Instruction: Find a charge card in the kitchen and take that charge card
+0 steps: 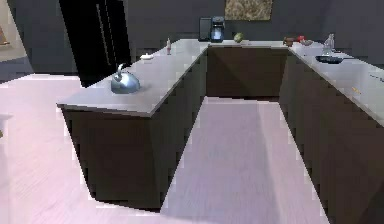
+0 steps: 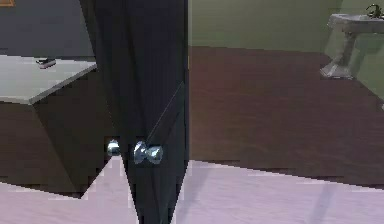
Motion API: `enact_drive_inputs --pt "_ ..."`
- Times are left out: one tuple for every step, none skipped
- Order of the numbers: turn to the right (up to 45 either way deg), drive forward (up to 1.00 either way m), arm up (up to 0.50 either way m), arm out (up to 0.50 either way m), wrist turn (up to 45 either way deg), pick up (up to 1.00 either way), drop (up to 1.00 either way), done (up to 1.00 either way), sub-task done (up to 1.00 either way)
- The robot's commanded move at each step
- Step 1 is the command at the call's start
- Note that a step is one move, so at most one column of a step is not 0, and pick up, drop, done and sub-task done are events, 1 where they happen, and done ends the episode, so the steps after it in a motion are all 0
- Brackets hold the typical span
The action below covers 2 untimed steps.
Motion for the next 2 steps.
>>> enact_drive_inputs --pt "0.0 0.5 0.0 0.0 0.0 0.0 0.0 0.0 0.0" --pt "24.0 0.0 0.0 0.0 0.0 0.0 0.0 0.0 0.0"
